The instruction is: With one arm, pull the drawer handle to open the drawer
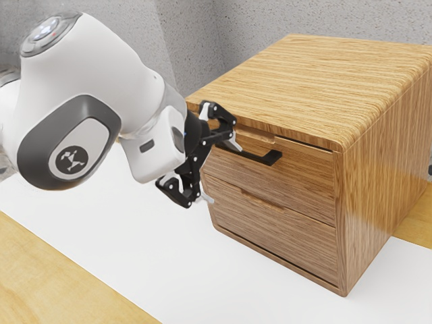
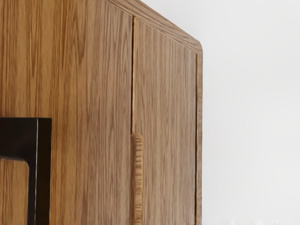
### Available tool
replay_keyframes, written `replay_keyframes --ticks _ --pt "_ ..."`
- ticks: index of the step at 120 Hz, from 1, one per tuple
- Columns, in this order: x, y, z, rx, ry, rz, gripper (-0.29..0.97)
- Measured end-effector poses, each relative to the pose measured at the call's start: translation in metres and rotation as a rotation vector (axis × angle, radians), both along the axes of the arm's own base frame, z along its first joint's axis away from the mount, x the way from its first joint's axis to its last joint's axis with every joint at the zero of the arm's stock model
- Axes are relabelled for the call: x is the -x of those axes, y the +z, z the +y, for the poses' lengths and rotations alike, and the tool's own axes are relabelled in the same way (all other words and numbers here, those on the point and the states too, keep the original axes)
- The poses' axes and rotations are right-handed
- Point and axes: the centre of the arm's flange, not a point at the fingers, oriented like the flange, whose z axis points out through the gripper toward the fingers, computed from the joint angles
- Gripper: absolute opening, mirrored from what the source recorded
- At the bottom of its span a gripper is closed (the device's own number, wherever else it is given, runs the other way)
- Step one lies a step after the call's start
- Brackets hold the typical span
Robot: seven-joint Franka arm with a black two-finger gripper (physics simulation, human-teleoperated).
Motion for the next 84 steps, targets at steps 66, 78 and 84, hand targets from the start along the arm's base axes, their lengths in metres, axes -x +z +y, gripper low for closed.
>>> replay_keyframes --ticks 66,78,84 --pt "-0.021 0.011 -0.003 -0.027 -0.09 -0.049 0.68" --pt "-0.031 0.002 -0.004 -0.031 -0.099 -0.034 0.68" --pt "-0.035 -0.004 -0.005 -0.034 -0.103 -0.023 0.68"
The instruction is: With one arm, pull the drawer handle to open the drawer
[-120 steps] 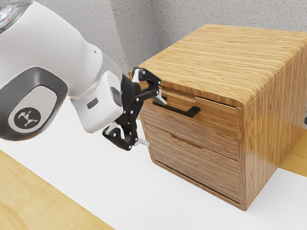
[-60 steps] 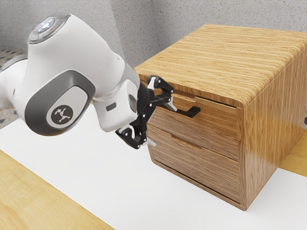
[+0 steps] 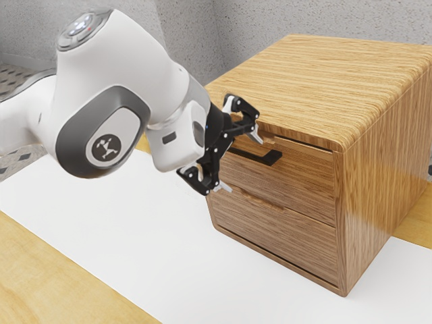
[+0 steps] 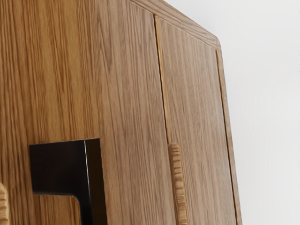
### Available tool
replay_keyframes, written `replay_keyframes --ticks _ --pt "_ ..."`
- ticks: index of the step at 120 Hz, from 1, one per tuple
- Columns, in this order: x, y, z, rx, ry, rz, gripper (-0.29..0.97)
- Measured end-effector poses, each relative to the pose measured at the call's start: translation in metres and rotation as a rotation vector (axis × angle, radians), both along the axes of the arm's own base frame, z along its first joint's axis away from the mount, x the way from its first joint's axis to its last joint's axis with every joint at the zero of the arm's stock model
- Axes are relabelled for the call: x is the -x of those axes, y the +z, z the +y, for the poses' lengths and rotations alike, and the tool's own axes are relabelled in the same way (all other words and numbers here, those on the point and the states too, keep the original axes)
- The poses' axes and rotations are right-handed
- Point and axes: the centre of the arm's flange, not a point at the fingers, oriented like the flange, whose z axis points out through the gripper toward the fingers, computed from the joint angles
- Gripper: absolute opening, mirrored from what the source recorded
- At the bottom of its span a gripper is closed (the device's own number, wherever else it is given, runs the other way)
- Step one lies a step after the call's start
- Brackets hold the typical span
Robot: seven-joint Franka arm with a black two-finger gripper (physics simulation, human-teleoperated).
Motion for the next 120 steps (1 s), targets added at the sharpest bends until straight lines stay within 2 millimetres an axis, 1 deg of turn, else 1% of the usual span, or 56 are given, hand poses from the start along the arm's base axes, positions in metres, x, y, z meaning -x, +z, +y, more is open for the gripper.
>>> replay_keyframes --ticks 22,29,42,52,60,71,82,86,91,99,112,120 --pt "-0.002 -0.021 -0.002 -0.015 -0.015 0.04 0.68" --pt "-0.001 -0.029 -0.002 -0.021 -0.018 0.056 0.7" --pt "0.004 -0.033 -0.001 -0.027 -0.024 0.064 0.68" --pt "0.02 -0.024 0.002 -0.029 -0.028 0.047 0.59" --pt "0.032 -0.022 0.005 -0.03 -0.029 0.04 0.6" --pt "0.051 -0.02 0.01 -0.031 -0.029 0.03 0.63" --pt "0.057 -0.021 0.013 -0.031 -0.027 0.029 0.65" --pt "0.059 -0.023 0.02 -0.027 -0.018 0.029 0.66" --pt "0.064 -0.024 0.033 -0.016 0.001 0.021 0.66" --pt "0.069 -0.023 0.045 -0.002 0.018 0.001 0.63" --pt "0.08 -0.021 0.05 0.007 0.023 -0.028 0.59" --pt "0.085 -0.023 0.05 0.01 0.021 -0.034 0.62"
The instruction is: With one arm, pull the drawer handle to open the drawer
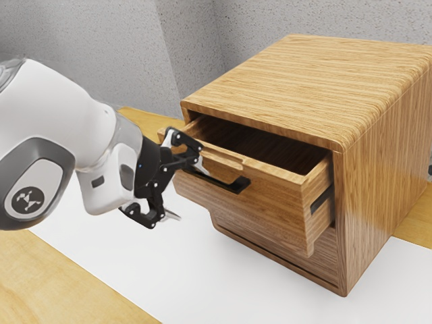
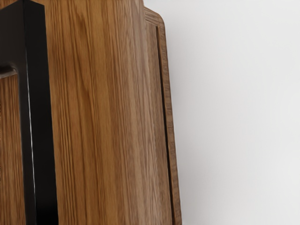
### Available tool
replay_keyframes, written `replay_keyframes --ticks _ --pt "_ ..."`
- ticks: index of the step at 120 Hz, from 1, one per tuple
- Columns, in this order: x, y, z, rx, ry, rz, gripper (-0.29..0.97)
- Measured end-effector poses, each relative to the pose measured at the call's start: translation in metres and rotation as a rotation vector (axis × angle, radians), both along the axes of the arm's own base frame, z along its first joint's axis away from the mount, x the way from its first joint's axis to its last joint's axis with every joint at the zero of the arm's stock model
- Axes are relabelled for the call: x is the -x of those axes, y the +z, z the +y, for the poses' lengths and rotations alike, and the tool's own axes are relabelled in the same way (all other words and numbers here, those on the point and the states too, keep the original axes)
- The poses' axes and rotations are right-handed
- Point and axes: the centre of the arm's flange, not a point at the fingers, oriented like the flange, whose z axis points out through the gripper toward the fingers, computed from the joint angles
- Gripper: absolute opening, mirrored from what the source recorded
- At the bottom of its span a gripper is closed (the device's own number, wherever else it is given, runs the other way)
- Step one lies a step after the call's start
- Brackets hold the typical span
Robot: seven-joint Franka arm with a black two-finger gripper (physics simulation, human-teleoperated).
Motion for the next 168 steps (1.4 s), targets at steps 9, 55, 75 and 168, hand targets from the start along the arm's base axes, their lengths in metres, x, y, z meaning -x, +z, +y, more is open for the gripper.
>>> replay_keyframes --ticks 9,55,75,168 --pt "0.006 -0.008 0.001 0.0 -0.001 0.005 0.69" --pt "0.056 -0.012 -0.007 0.039 -0.053 -0.044 0.68" --pt "0.07 -0.006 0.006 0.069 -0.045 -0.064 0.67" --pt "0.111 -0.019 -0.008 0.075 -0.115 -0.033 0.51"
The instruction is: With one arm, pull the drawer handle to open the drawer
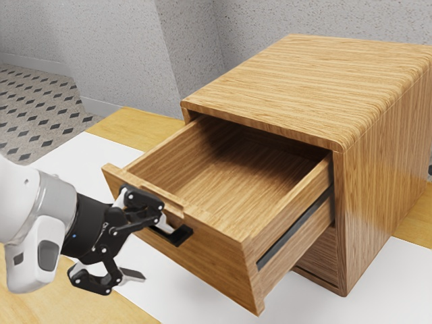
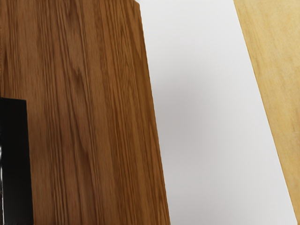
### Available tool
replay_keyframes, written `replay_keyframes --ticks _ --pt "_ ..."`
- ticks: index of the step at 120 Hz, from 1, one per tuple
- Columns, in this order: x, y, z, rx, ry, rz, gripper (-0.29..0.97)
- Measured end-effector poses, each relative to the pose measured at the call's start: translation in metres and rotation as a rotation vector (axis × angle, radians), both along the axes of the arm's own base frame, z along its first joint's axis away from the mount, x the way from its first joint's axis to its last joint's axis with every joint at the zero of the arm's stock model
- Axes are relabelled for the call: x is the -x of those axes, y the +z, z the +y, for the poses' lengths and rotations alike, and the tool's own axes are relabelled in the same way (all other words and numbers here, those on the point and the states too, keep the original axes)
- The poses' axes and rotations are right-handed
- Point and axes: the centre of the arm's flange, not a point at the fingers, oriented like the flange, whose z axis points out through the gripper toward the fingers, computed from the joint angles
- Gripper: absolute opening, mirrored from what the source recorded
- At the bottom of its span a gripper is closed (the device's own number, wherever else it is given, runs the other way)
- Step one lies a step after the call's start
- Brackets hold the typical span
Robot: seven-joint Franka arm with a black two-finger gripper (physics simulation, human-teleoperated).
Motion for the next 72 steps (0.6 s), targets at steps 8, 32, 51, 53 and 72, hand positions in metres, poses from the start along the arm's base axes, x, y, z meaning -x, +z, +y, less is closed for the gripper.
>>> replay_keyframes --ticks 8,32,51,53,72 --pt "0.001 0.0 0.0 -0.001 0.0 0.001 0.51" --pt "0.003 0.008 -0.002 -0.001 -0.001 -0.009 0.37" --pt "0.005 0.012 -0.001 0.006 0.001 -0.018 0.27" --pt "0.006 0.013 0.0 0.007 0.002 -0.021 0.28" --pt "0.012 0.021 0.003 0.028 0.011 -0.053 0.45"
